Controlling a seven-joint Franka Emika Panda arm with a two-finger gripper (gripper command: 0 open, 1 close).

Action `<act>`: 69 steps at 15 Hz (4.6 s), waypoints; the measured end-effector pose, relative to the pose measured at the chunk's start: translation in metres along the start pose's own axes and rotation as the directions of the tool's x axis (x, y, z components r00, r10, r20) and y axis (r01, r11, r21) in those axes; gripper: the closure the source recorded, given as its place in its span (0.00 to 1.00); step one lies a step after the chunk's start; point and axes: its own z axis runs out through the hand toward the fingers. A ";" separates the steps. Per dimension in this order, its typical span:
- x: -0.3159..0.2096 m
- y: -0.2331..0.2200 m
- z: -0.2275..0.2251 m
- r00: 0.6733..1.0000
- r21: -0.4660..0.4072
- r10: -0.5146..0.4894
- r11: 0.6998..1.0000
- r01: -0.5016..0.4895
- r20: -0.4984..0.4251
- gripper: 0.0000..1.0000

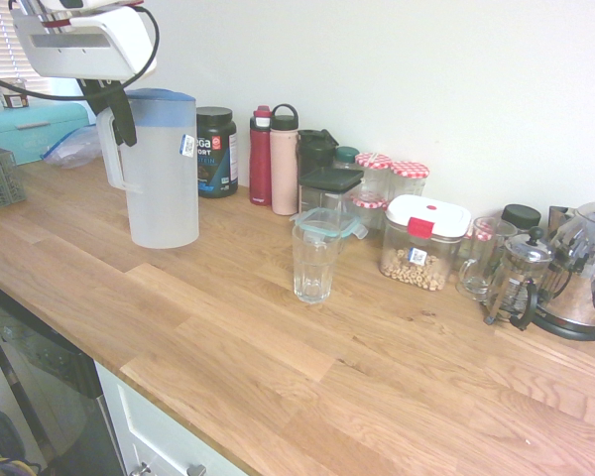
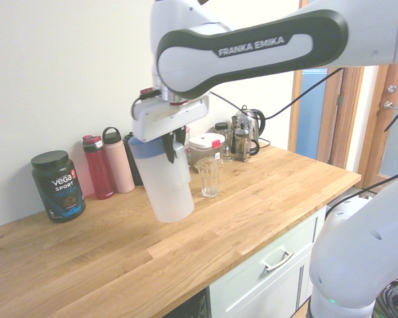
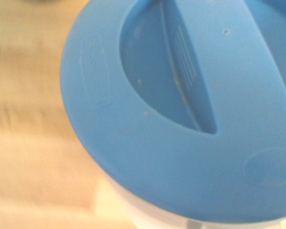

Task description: Pour me some water

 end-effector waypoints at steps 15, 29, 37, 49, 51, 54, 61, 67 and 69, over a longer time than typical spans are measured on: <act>0.196 0.255 0.022 0.802 0.017 -0.584 0.809 0.587 0.124 1.00; 0.286 0.183 0.033 0.701 -0.332 -0.619 0.618 0.713 0.353 1.00; 0.257 0.119 0.074 0.684 -0.487 -0.618 0.492 0.721 0.388 1.00; 0.242 0.095 0.134 0.679 -0.592 -0.597 0.382 0.709 0.428 1.00; 0.243 0.095 0.133 0.681 -0.594 -0.597 0.384 0.707 0.425 1.00; 0.255 0.104 0.117 0.719 -0.575 -0.582 0.461 0.676 0.379 1.00; 0.300 0.155 0.031 0.878 -0.406 -0.456 0.782 0.474 0.147 1.00; 0.291 0.254 -0.010 0.988 -0.348 -0.151 0.926 0.150 0.023 1.00; 0.256 0.257 -0.010 0.999 -0.325 -0.048 0.945 0.041 -0.013 1.00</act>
